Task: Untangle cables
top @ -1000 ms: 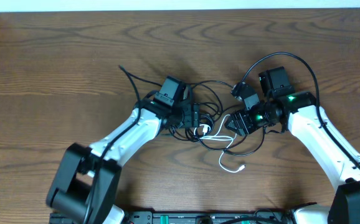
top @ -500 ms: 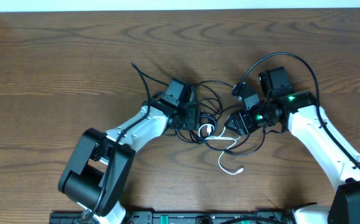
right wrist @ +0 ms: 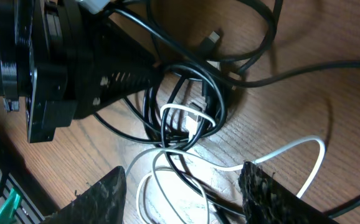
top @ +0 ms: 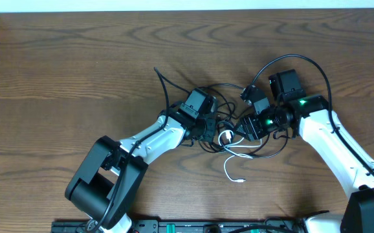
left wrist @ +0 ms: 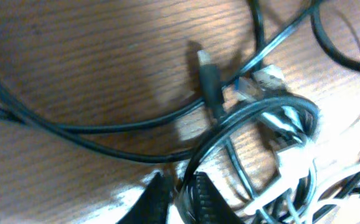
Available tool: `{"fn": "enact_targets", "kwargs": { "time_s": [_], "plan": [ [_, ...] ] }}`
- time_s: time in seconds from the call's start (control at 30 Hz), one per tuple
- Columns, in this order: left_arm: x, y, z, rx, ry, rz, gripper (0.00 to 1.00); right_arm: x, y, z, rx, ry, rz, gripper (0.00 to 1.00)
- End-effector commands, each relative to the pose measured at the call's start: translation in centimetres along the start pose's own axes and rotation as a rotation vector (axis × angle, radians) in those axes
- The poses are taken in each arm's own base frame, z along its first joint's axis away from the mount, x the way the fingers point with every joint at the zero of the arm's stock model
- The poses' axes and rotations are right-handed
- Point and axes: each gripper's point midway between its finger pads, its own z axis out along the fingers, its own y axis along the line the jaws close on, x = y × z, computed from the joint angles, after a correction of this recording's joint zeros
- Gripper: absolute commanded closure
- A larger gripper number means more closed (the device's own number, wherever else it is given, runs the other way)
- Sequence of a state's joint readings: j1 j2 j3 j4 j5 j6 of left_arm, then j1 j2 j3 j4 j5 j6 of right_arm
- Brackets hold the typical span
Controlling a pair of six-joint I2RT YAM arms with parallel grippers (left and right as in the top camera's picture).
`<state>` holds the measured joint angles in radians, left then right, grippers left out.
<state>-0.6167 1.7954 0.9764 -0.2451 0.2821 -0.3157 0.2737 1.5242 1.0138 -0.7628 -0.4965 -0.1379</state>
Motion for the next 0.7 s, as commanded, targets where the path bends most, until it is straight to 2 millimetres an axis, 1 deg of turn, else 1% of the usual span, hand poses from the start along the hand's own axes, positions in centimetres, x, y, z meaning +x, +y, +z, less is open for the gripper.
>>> {"fn": "enact_targets", "kwargs": {
  "time_s": [0.0, 0.07, 0.1, 0.17, 0.3, 0.4, 0.5, 0.67],
  "plan": [
    [0.1, 0.3, 0.4, -0.009, 0.004, 0.011, 0.92, 0.2, 0.0, 0.2, -0.002, 0.009, 0.012, 0.44],
    [-0.6, -0.2, 0.0, 0.003, -0.014, 0.014, 0.92, 0.2, 0.0, 0.2, -0.002, 0.011, 0.014, 0.42],
    [-1.2, -0.5, -0.4, 0.010, -0.029, 0.018, 0.92, 0.3, 0.1, 0.2, -0.005, 0.012, 0.015, 0.40],
    [-2.5, -2.0, -1.7, 0.060, -0.066, 0.031, 0.93, 0.4, 0.1, 0.2, -0.007, 0.019, 0.019, 0.37],
    [-5.1, -5.6, -5.3, 0.193, -0.143, 0.026, 0.93, 0.7, 0.1, 0.2, -0.008, 0.028, 0.023, 0.37],
    [-6.5, -7.1, -8.0, 0.245, -0.208, -0.004, 0.93, 0.6, 0.1, 0.2, -0.007, 0.026, 0.022, 0.36],
    [-7.1, -7.9, -10.0, 0.273, -0.251, -0.016, 0.93, 0.5, 0.1, 0.2, -0.006, 0.021, 0.019, 0.36],
    [-7.0, -9.8, -11.7, 0.374, -0.253, -0.003, 0.93, 0.1, 0.0, 0.2, -0.004, 0.005, 0.011, 0.37]
  ]
}}
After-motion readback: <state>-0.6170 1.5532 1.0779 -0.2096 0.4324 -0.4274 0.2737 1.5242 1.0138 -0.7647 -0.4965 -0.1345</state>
